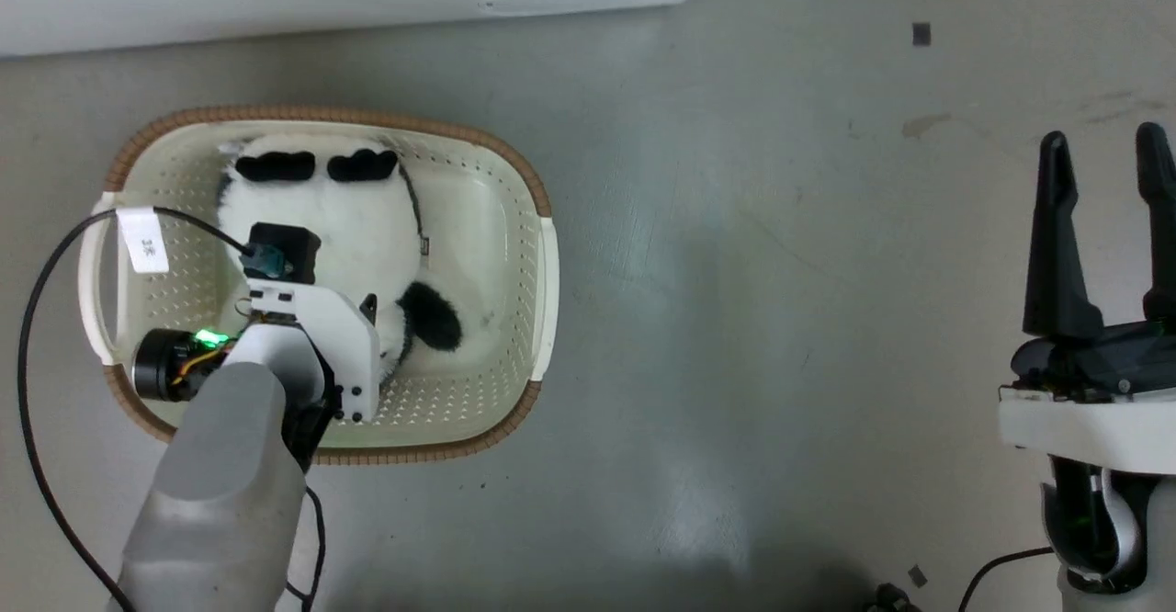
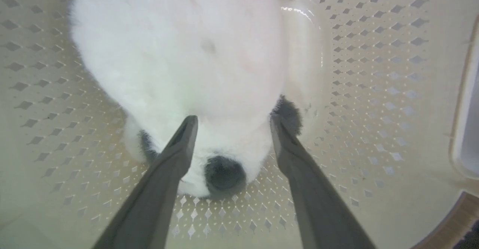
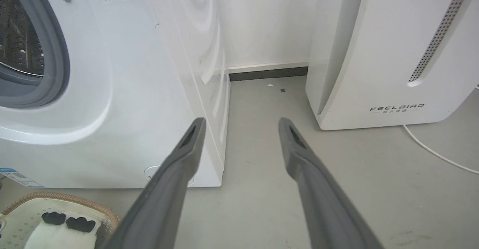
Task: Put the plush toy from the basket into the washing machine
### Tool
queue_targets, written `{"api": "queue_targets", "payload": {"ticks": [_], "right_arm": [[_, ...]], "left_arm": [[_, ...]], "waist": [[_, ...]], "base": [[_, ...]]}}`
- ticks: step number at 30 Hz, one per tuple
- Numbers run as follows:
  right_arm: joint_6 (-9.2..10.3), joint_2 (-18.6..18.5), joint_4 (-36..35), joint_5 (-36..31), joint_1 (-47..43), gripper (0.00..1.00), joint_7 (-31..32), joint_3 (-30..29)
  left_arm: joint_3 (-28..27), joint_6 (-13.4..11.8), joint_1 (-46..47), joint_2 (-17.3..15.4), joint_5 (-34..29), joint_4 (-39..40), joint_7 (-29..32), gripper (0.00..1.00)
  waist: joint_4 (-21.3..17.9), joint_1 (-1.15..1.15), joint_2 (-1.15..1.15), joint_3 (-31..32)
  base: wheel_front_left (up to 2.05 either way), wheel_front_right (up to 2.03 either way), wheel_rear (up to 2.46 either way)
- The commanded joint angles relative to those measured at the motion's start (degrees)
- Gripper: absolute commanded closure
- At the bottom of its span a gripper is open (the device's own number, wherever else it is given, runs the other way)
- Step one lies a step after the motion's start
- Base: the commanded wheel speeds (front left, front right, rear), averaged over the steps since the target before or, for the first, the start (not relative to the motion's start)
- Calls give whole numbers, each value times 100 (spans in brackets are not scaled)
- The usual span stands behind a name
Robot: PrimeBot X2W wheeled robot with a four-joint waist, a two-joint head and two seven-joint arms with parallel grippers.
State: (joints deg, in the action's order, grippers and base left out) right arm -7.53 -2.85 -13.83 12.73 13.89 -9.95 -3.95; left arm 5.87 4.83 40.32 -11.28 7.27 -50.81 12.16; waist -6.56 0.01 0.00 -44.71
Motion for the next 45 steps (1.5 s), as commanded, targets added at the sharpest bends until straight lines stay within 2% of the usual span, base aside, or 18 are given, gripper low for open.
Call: {"api": "queue_targets", "payload": {"ticks": [1,18,23,24,25,26,37,45], "right_arm": [[3,-2,-76,81,165,0,-67,-32],[3,-2,-287,144,508,0,-269,-29],[4,-2,-338,137,647,0,-329,5],[4,-2,-353,144,680,0,-341,11],[4,-2,-364,164,713,0,-353,13],[4,-2,-375,184,748,0,-364,8],[4,-3,-301,336,1021,0,-495,-141],[4,-3,89,309,920,0,-505,-188]], "left_arm": [[40,36,206,-55,50,-147,43,0],[389,141,1231,-319,364,-1148,-48,0],[446,99,1532,-449,438,-1443,-118,0],[425,81,1594,-485,481,-1502,-170,11],[444,80,1647,-526,488,-1561,-207,66],[487,93,1689,-562,477,-1618,-208,100],[677,224,2083,-675,737,-2267,-325,100],[837,259,1802,-564,839,-2315,-707,100]], "waist": [[-9,-1,0,-143],[-69,-1,0,-1048],[-136,-1,0,-1280],[-161,-1,0,-1321],[-190,-1,0,-1358],[-213,-1,0,-1395],[-319,-1,0,-1448],[-242,-1,0,-707]], "base": [[0,0,0],[0,0,0],[0,0,0],[0,0,0],[0,0,0],[0,0,0],[0,0,0],[0,0,0]]}}
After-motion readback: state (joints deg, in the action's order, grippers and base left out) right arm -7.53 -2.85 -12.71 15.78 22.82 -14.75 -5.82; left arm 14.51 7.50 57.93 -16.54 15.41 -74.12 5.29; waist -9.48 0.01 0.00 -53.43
